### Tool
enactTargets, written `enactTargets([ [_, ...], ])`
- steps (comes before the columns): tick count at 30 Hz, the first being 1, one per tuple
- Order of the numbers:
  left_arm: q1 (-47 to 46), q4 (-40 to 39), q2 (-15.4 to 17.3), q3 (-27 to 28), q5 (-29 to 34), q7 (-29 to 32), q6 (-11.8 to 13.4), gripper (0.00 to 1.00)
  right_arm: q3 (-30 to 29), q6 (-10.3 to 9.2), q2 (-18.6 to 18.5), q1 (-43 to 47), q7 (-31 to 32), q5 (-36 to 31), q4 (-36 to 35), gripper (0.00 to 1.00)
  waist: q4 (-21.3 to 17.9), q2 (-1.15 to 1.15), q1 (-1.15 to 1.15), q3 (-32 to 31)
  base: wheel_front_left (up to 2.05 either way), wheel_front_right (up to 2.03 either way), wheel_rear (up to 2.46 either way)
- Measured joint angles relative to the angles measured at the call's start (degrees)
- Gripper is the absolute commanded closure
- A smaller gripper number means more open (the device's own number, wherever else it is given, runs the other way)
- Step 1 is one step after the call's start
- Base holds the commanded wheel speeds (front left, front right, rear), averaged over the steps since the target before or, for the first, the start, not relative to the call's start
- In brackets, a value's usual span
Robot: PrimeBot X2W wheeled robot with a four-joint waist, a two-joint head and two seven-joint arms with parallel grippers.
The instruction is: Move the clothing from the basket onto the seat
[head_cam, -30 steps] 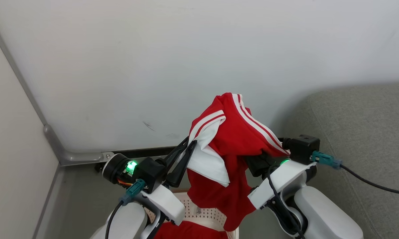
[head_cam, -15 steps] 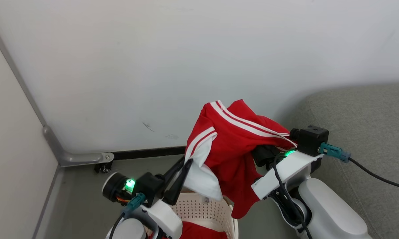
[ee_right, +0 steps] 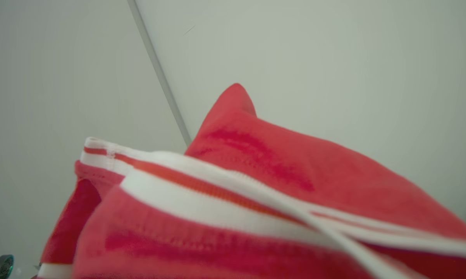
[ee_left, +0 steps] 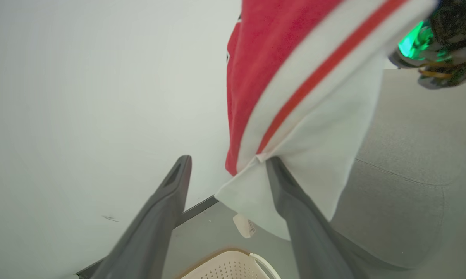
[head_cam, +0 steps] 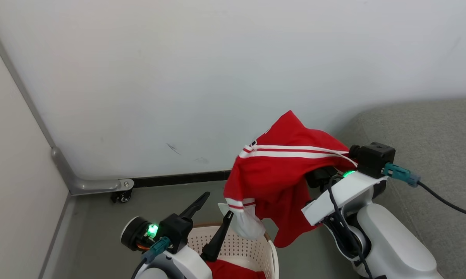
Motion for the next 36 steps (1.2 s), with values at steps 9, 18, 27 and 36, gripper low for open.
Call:
enactTargets([
  [9, 0.69, 0.34, 0.63, 1.53, -0.10, -0.01, 0.31, 0.00, -5.15, 0.00, -0.18, 0.01, 0.00, -2.44, -0.04, 1.00, 0.18, 0.00, 0.00, -0.04, 0.00, 0.00, 0.00],
  [18, 2.80, 0.13, 0.75, 2.53, -0.10, -0.01, 0.56, 0.00, -8.36, 0.00, -0.34, 0.01, 0.00, -4.23, -1.19, 1.00, 0.24, 0.00, 0.00, 0.10, 0.00, 0.00, 0.00],
  [27, 5.15, -1.85, 2.31, 3.81, 0.54, -0.02, 0.89, 0.00, -11.35, 0.00, -0.74, 0.19, 0.00, -7.09, -3.10, 1.00, 0.33, 0.00, 0.00, 0.60, 0.00, 0.00, 0.00],
  [36, 8.87, -3.90, 2.32, 3.13, 2.14, -0.02, -0.48, 0.00, -16.23, 0.00, -1.34, 0.27, -0.01, -8.92, -4.37, 1.00, 0.45, 0.00, 0.00, 0.85, 0.00, 0.00, 0.00],
])
